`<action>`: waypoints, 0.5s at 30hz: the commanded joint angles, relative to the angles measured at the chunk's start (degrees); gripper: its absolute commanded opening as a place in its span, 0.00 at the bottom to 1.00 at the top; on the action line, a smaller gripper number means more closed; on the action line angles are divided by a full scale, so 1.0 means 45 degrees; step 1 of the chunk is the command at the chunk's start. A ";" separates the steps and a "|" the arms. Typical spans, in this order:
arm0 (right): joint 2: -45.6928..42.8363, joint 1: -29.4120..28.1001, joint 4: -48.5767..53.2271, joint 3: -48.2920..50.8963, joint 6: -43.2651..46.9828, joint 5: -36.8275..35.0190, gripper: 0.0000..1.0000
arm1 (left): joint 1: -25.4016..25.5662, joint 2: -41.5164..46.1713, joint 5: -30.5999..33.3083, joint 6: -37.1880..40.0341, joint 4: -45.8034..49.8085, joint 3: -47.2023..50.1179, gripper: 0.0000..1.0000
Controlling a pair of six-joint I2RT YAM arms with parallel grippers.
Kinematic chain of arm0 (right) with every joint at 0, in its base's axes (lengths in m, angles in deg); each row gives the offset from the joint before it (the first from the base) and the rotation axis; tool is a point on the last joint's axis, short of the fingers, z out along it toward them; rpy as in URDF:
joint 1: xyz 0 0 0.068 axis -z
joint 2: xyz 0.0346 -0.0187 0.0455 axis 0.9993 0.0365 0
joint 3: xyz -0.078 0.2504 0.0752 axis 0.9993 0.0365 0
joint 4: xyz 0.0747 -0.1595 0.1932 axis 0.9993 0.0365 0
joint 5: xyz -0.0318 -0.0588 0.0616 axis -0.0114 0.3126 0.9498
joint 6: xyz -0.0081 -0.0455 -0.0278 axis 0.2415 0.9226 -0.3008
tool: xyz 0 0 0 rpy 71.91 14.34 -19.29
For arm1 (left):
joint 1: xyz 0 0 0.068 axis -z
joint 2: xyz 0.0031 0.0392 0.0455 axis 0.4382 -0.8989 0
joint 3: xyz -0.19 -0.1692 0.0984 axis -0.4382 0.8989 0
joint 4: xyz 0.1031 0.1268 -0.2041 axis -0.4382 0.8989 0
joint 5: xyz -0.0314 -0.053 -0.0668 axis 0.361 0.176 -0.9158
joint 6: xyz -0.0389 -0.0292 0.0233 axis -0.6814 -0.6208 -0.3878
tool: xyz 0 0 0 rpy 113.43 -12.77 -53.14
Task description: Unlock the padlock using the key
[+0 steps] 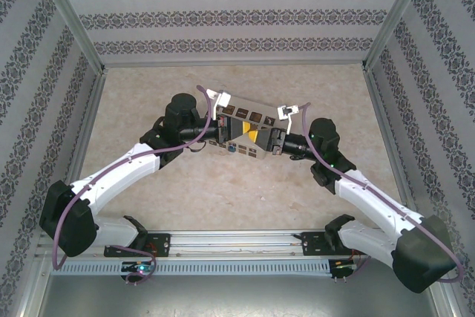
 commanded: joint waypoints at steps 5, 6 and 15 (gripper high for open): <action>0.0129 -0.0191 -0.0381 -0.0316 0.0147 0.0263 0.21 | -0.0104 0.0151 -0.0118 0.0129 -0.0673 0.0030 0.00; 0.0107 -0.0202 -0.0370 -0.0306 0.0147 0.0251 0.19 | -0.0104 0.0151 -0.0065 0.0119 -0.0655 0.0040 0.00; -0.0049 -0.0201 -0.0114 -0.0112 0.0215 0.0000 0.03 | -0.0158 0.0245 0.0305 0.0139 -0.0615 0.0089 0.00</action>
